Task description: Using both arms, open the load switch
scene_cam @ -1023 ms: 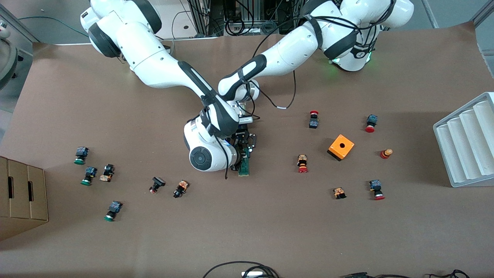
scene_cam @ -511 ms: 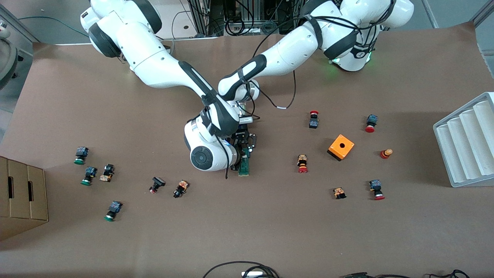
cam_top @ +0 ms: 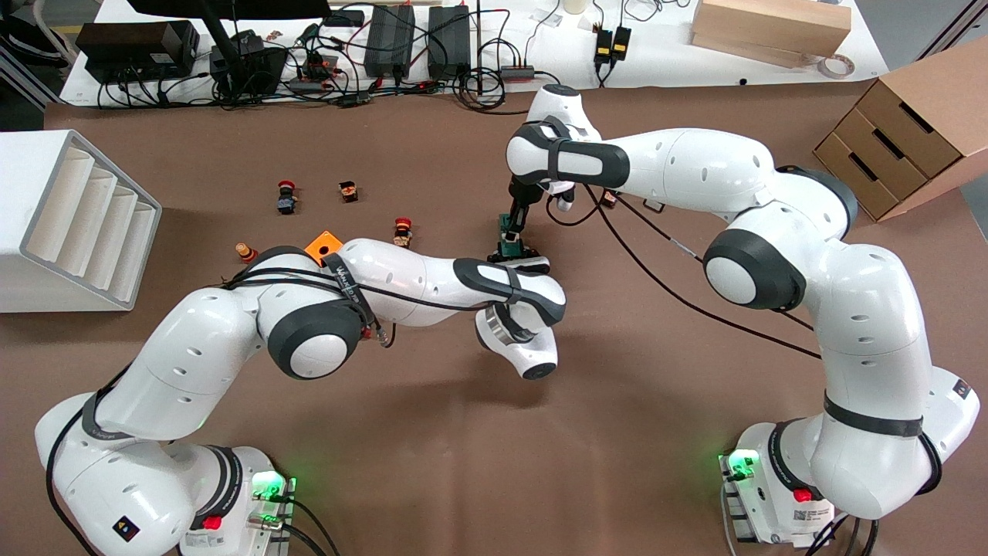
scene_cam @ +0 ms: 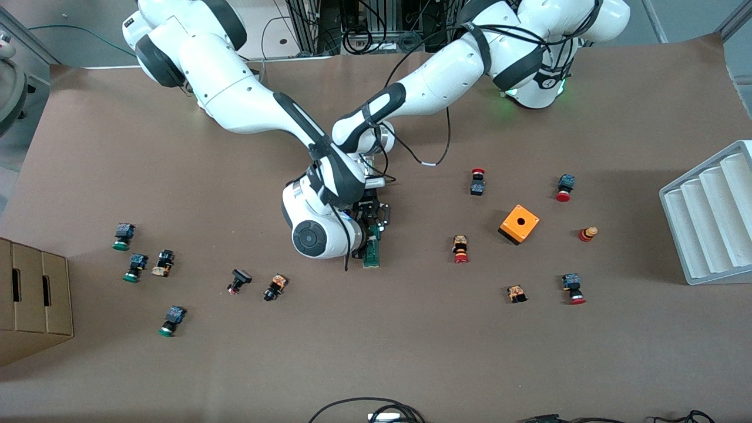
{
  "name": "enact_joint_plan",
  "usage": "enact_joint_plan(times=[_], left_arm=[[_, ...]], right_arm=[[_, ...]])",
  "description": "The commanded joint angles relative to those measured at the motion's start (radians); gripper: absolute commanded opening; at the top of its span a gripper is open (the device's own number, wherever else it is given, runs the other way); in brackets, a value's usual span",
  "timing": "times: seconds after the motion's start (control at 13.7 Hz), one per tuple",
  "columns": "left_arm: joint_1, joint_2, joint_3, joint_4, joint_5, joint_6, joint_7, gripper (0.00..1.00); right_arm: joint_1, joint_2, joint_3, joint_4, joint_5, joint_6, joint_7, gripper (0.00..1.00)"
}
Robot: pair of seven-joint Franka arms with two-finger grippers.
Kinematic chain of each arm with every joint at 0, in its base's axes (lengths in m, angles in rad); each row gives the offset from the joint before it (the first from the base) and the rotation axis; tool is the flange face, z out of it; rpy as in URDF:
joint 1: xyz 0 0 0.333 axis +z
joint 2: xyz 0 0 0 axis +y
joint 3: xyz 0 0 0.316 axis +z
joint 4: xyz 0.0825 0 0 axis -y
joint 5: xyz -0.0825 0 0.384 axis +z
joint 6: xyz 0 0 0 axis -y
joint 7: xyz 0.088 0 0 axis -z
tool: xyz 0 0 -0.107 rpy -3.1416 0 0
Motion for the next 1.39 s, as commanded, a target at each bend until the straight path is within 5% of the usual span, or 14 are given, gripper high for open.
enact_joint_plan(times=[0.0, 0.51, 0.66, 0.73, 0.8, 0.95, 1.1, 1.32], left_arm=[[-0.008, 0.04, -0.007, 0.015, 0.002, 0.003, -0.02, 0.47], [-0.008, 0.04, -0.007, 0.015, 0.002, 0.003, -0.02, 0.47], [-0.008, 0.046, -0.007, 0.015, 0.004, 0.003, -0.02, 0.47], [-0.008, 0.046, -0.007, 0.015, 0.004, 0.003, -0.02, 0.47], [-0.008, 0.046, -0.007, 0.015, 0.003, 0.003, -0.02, 0.47], [-0.008, 0.048, -0.007, 0.015, 0.006, 0.003, -0.019, 0.5], [-0.006, 0.048, -0.007, 0.013, 0.004, 0.003, -0.017, 1.0], [-0.006, 0.039, -0.007, 0.012, -0.013, 0.003, -0.013, 1.0]], right_arm=[[0.011, 0.003, -0.001, -0.038, -0.041, 0.048, 0.004, 0.0], [0.005, -0.01, -0.001, -0.048, -0.052, 0.061, 0.006, 0.0], [-0.017, -0.046, -0.001, -0.044, -0.05, 0.032, 0.001, 0.36], [-0.023, -0.064, -0.002, -0.039, -0.05, 0.001, -0.003, 0.64], [-0.032, -0.082, -0.005, -0.033, -0.052, -0.024, -0.005, 0.83], [-0.067, -0.124, -0.007, -0.031, -0.057, -0.065, -0.045, 0.96], [-0.104, -0.182, -0.007, -0.033, -0.084, -0.094, -0.139, 1.0], [-0.158, -0.265, -0.007, -0.041, -0.181, -0.185, -0.339, 1.0]])
